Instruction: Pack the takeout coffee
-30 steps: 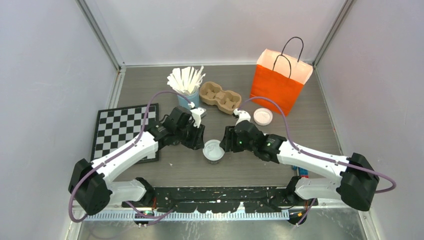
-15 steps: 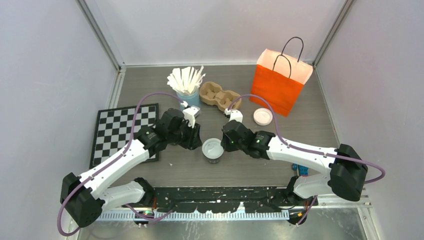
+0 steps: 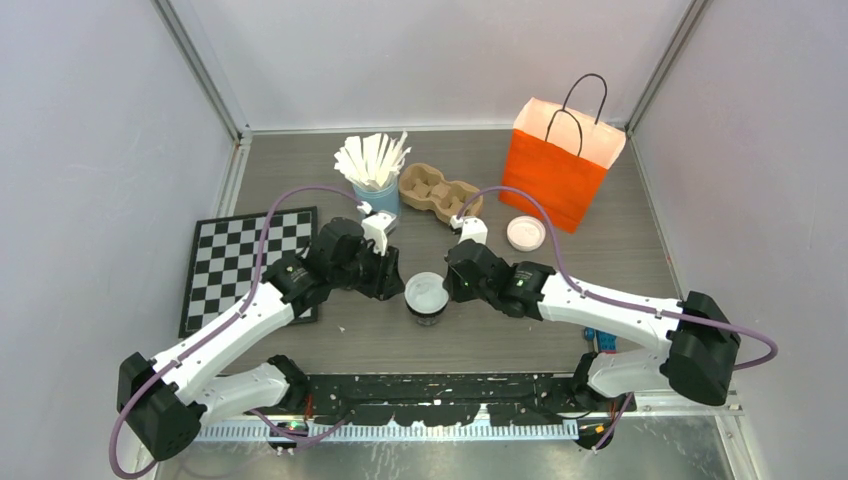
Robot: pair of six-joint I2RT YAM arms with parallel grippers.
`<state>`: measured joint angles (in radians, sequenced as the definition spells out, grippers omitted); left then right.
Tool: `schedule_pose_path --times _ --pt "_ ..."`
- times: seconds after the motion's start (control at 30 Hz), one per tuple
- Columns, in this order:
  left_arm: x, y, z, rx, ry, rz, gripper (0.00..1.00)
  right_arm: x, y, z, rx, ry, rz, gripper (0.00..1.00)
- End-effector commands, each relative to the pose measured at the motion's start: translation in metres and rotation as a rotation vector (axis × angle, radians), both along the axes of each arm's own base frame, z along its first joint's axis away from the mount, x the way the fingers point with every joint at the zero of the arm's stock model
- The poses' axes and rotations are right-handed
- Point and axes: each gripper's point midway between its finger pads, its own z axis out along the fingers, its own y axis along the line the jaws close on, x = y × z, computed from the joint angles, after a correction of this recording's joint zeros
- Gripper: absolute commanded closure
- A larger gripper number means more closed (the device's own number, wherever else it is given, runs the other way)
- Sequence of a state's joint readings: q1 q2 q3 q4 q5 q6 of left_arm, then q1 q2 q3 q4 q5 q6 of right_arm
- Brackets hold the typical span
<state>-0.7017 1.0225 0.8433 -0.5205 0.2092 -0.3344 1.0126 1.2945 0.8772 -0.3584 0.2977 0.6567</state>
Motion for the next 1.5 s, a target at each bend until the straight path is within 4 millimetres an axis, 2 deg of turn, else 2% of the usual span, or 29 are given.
schedule_pose_path --times 0.0,0.2,0.4,0.5,0.6,0.67,0.7,0.73,0.77,0.83,0.87,0.97,1.13,1.23,1.33,1.47 --pt "0.004 -0.008 0.018 -0.055 -0.034 -0.012 0.59 0.008 0.007 0.048 0.113 -0.090 -0.012 1.00" --pt "0.006 -0.012 0.026 -0.046 -0.026 -0.034 0.53 0.006 0.005 0.064 0.130 -0.117 0.011 1.00" --pt "0.016 -0.018 0.016 -0.007 -0.004 -0.035 0.53 0.007 0.013 0.081 0.167 -0.151 0.042 1.00" --pt "0.019 -0.018 0.012 0.011 0.002 -0.029 0.63 0.009 0.015 0.087 0.182 -0.171 0.050 1.00" --pt "0.023 -0.018 0.014 0.018 -0.024 -0.035 0.86 0.008 0.017 0.091 0.203 -0.196 0.071 0.98" --pt "0.024 -0.017 0.018 0.015 -0.044 -0.035 0.97 0.005 0.020 0.096 0.219 -0.223 0.116 0.89" --pt "0.023 -0.018 0.021 0.011 -0.047 -0.041 1.00 0.001 0.021 0.102 0.223 -0.250 0.165 0.80" --pt "0.022 -0.018 0.023 0.007 -0.051 -0.054 1.00 -0.001 0.019 0.107 0.189 -0.303 0.239 0.65" --pt "0.019 -0.017 0.024 0.014 -0.050 -0.071 1.00 -0.004 0.015 0.111 0.149 -0.363 0.307 0.55" --pt "0.016 -0.009 0.026 0.050 -0.052 -0.081 1.00 -0.016 0.010 0.124 0.083 -0.500 0.493 0.41" --pt "0.016 -0.004 0.027 0.069 -0.054 -0.076 1.00 -0.029 0.012 0.127 0.059 -0.577 0.643 0.38" --pt "0.013 0.003 0.033 0.096 -0.040 -0.072 1.00 -0.056 0.009 0.134 0.016 -0.790 0.908 0.35" --pt "0.002 -0.004 0.045 0.071 0.012 -0.118 1.00 -0.081 0.006 0.131 -0.123 -1.028 1.199 0.34" --pt "-0.006 -0.006 0.047 0.083 0.058 -0.167 1.00 -0.087 0.008 0.123 -0.227 -1.057 1.302 0.34" --pt "-0.008 -0.004 0.045 0.111 0.089 -0.178 1.00 -0.091 0.010 0.102 -0.350 -1.024 1.395 0.35" --pt "-0.012 -0.007 0.042 0.108 0.124 -0.195 1.00 -0.086 0.020 0.095 -0.479 -1.088 1.394 0.37"
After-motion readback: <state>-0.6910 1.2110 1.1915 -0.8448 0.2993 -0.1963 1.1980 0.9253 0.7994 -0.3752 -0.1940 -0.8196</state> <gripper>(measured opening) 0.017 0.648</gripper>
